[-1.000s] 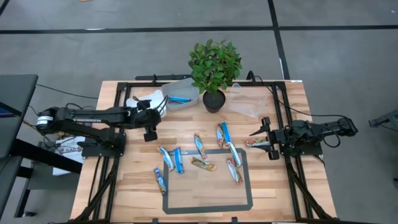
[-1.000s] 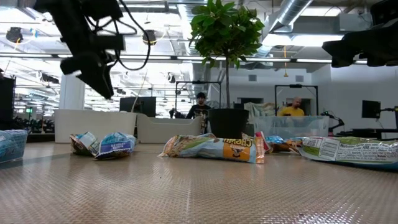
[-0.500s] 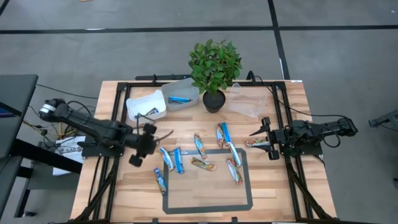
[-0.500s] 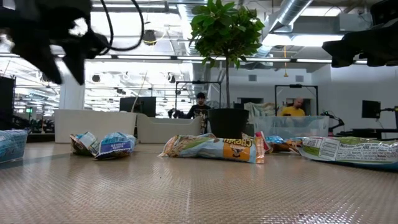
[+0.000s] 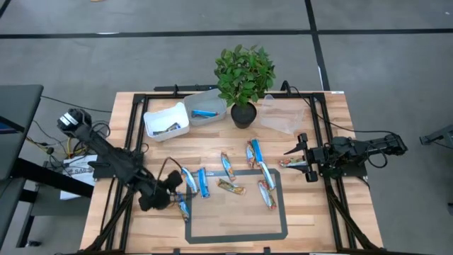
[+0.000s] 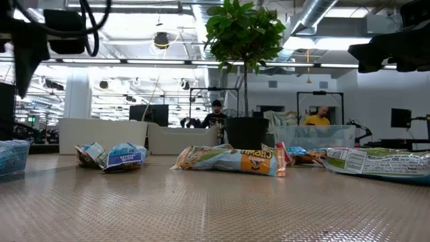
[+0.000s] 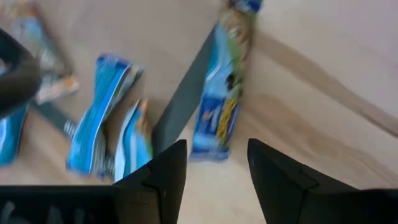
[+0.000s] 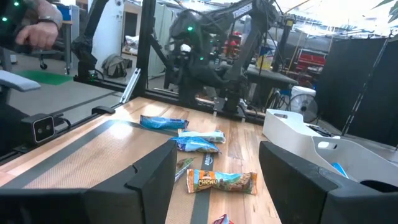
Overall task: Pick and place Granola Bars by type
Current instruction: Put the blue granola bar into the white bin
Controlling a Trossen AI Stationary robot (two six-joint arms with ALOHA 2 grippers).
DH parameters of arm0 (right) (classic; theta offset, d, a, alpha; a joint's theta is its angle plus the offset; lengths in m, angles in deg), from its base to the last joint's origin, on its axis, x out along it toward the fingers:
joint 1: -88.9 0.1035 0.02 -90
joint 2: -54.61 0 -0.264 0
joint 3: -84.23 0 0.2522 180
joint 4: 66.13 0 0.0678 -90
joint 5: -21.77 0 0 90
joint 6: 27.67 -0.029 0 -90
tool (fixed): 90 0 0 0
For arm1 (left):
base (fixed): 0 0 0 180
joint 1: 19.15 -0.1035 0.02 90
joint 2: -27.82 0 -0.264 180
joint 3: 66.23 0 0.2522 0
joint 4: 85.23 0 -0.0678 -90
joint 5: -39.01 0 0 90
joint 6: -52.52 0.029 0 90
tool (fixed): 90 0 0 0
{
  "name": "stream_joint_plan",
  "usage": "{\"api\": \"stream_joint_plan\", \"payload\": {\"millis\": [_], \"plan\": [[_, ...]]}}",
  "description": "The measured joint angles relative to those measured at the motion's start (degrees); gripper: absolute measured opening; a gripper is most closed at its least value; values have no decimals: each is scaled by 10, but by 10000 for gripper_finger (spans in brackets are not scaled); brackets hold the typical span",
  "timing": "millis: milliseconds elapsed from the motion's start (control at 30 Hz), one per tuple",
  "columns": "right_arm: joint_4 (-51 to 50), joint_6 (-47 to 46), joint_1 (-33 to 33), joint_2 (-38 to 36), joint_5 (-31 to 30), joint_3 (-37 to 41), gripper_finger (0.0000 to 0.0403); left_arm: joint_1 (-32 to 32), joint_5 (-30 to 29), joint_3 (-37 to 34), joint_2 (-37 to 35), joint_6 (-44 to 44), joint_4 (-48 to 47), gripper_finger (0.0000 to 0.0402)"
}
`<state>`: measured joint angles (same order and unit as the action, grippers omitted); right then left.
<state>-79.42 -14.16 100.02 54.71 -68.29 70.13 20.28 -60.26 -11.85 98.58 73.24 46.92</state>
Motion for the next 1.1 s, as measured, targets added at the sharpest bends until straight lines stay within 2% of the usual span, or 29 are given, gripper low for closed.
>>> {"api": "stream_joint_plan", "payload": {"millis": [333, 933, 1100], "plan": [[0, 0, 0, 0, 0, 0, 223, 11, -20, 0, 74, 73, 73, 164], [0, 0, 0, 0, 0, 0, 224, 1, -19, 0, 171, 105, 131, 164], [0, 0, 0, 0, 0, 0, 224, -6, -15, 0, 182, 104, 143, 139]]}}
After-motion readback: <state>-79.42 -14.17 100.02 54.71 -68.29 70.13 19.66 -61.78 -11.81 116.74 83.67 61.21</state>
